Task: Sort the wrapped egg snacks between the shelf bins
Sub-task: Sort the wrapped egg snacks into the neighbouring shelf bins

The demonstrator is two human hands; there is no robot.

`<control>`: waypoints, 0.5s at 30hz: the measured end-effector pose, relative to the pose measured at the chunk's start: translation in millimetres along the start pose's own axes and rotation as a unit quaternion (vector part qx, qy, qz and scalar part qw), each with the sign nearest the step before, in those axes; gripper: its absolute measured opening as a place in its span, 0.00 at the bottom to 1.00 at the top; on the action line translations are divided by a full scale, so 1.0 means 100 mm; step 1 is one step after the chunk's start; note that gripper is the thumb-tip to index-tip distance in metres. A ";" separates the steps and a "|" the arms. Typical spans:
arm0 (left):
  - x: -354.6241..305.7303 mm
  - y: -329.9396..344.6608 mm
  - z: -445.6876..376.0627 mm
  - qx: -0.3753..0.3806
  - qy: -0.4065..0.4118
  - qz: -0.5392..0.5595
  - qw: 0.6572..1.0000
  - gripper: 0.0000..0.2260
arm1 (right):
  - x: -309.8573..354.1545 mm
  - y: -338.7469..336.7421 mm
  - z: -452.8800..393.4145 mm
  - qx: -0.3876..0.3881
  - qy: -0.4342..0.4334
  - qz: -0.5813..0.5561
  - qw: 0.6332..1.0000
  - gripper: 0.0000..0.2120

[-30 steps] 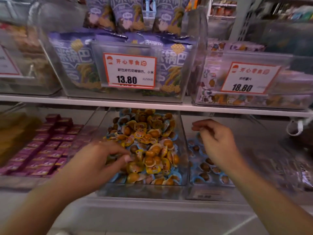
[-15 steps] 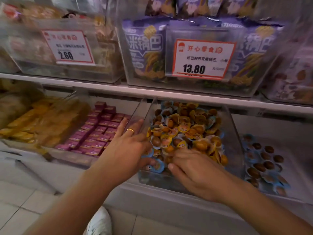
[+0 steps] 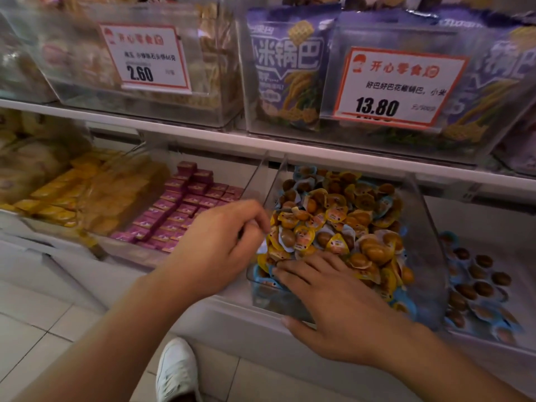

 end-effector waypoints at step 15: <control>0.11 0.09 -0.02 -0.010 0.007 -0.008 1.000 0.09 | -0.03 -0.07 -0.23 -0.066 0.053 -0.212 0.974 0.13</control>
Point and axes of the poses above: each hand's wrist, its own z-axis away from the middle knuckle, its own y-axis out of the palm, x = y × z, the point moved 8 cm from there along -z, towards the middle knuckle, and after that the axes turned 1 degree about -x, right-handed, at the moved point
